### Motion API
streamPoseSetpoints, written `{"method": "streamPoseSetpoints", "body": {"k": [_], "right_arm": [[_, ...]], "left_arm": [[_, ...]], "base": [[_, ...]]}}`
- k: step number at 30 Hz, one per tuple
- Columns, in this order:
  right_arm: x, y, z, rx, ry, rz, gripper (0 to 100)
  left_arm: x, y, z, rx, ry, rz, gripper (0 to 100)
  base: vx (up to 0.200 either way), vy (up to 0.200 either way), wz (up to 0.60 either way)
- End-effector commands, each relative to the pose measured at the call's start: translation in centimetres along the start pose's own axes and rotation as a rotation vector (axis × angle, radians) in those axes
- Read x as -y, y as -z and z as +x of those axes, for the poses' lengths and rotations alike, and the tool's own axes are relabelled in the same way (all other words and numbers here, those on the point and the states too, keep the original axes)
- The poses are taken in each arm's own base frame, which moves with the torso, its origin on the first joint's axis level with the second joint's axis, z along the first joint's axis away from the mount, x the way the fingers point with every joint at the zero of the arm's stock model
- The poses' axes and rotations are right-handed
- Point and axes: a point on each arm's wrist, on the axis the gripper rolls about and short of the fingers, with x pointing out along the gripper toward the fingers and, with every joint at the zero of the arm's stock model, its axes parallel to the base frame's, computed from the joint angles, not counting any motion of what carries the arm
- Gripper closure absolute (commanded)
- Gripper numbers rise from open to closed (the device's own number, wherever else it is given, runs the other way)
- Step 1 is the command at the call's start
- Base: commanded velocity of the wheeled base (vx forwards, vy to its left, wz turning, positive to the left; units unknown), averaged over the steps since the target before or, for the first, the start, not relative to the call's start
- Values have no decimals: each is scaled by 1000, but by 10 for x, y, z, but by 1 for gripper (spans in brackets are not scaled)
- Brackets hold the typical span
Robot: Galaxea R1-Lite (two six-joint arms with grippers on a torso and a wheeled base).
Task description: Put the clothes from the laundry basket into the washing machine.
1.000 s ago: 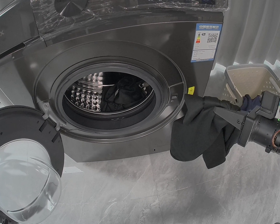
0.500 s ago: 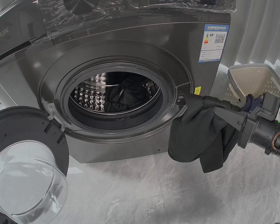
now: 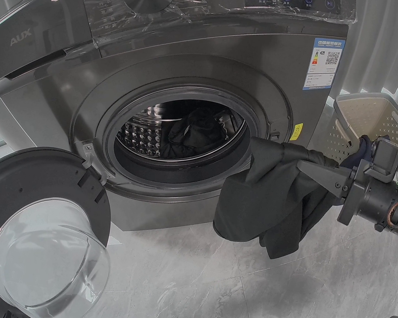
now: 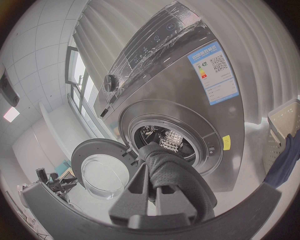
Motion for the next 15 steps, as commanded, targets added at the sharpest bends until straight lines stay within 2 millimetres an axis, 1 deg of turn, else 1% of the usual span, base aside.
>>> {"method": "streamPoseSetpoints", "body": {"k": [1, 4, 8, 10, 13, 14, 15], "right_arm": [[1, 11, -4, -42, 4, 0, 100], [2, 15, -3, -56, 3, 1, 100], [-6, 15, 1, -55, -28, 4, 100], [-9, 14, 7, -51, -37, 3, 100], [-9, 17, 24, -55, -28, 2, 100], [-9, 17, 25, -53, -27, 2, 100], [-11, 21, 33, -59, -19, 3, 100]], "left_arm": [[0, 4, 0, -3, -1, 1, 0], [0, 4, 0, -3, -1, 1, 0], [0, 4, 0, 0, -2, 2, 0], [0, 4, 0, 0, -2, 4, 0], [0, 5, 0, 2, -4, 13, 0], [0, 5, 0, 2, -4, 13, 0], [0, 5, 0, 2, -1, 13, 0]], "base": [[0, 0, 0], [0, 0, 0], [0, 0, 0], [0, 0, 0], [0, 0, 0], [0, 0, 0], [0, 0, 0]]}}
